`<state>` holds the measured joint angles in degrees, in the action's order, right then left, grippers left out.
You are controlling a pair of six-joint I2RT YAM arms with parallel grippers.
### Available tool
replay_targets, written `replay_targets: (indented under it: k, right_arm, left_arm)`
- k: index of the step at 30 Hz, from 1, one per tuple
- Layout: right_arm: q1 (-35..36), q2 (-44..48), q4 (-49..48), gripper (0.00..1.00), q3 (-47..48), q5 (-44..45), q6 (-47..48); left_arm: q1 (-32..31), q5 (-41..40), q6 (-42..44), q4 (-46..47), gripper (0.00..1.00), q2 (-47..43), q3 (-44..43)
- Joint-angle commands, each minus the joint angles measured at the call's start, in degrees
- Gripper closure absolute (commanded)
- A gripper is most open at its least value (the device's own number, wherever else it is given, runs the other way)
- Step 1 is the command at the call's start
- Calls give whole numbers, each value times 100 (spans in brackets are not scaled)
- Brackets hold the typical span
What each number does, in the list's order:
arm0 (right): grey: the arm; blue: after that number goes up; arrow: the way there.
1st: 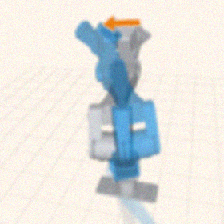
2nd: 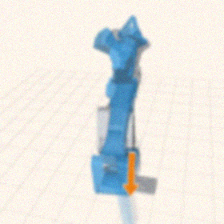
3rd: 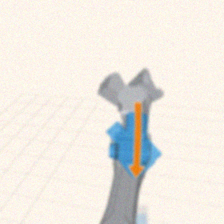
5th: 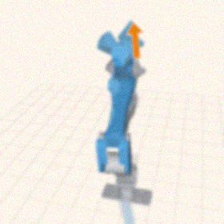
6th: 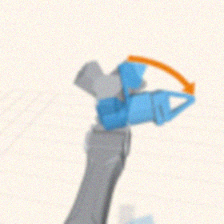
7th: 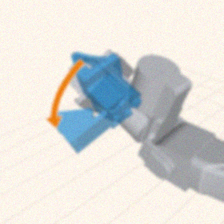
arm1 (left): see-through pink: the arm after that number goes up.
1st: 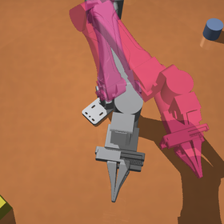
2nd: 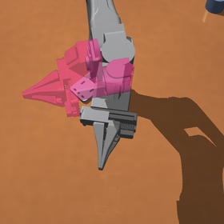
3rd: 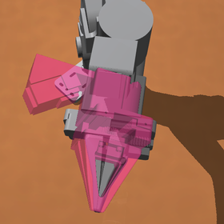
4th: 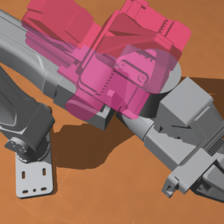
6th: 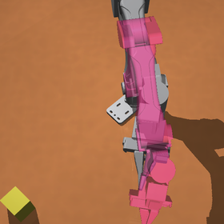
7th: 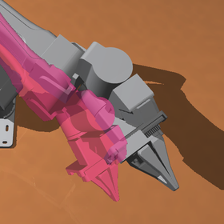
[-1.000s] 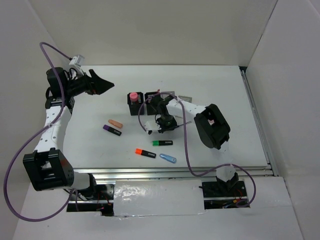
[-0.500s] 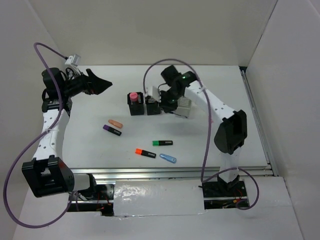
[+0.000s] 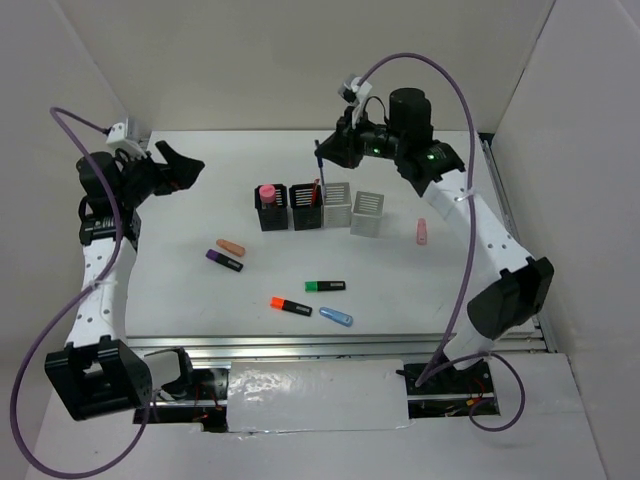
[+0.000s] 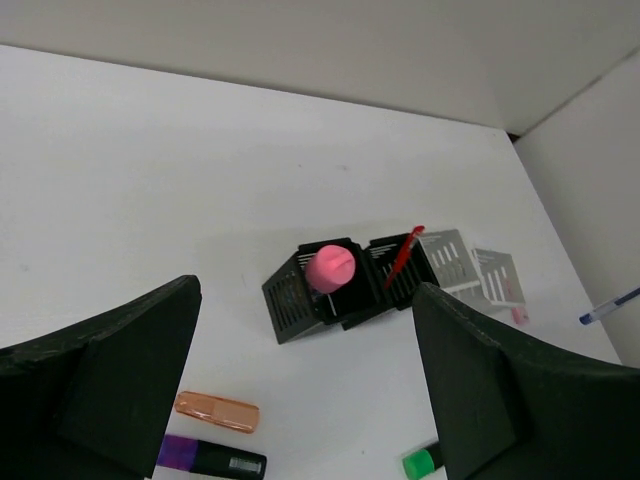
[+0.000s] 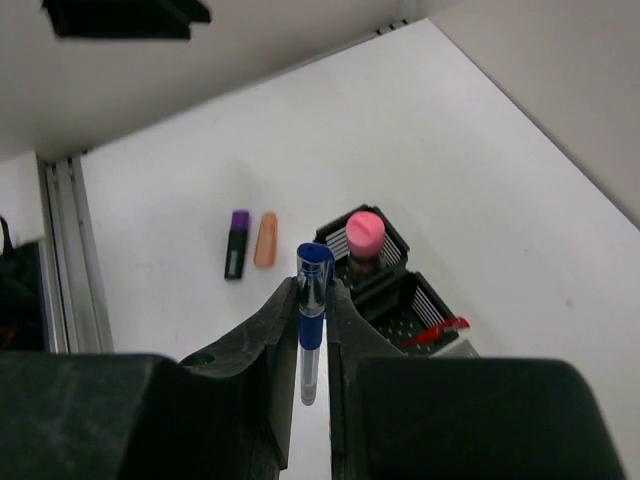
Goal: Sort the stationery into containers
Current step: Place the pen in the storage box.
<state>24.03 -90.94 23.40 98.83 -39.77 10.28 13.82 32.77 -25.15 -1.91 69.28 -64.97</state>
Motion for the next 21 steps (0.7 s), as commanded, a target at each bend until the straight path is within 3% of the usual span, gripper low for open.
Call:
replay_targets:
  k: [1,5,10,16,21]
  right_arm:
    - [66,-460,-1705,100,5,258,-1668]
    - [93,-811,-2277,100,-21,794,-1916]
    - [58,-1321,-2708,100,-21,918,-2039]
    - [58,-1708,-2893,100,-56,1050,-2013]
    - [93,-1936,-3016,100,-197,1111,-1610]
  left_arm:
    - [112,-771,-219,821,1,-546,493]
    - [103,-1001,88,1071,1,-881,968]
    - [94,-1010,563,360,1,-758,696]
    - [120,-957,677,429,1,-881,863]
    - [120,-510,1273,254,1,-811,829]
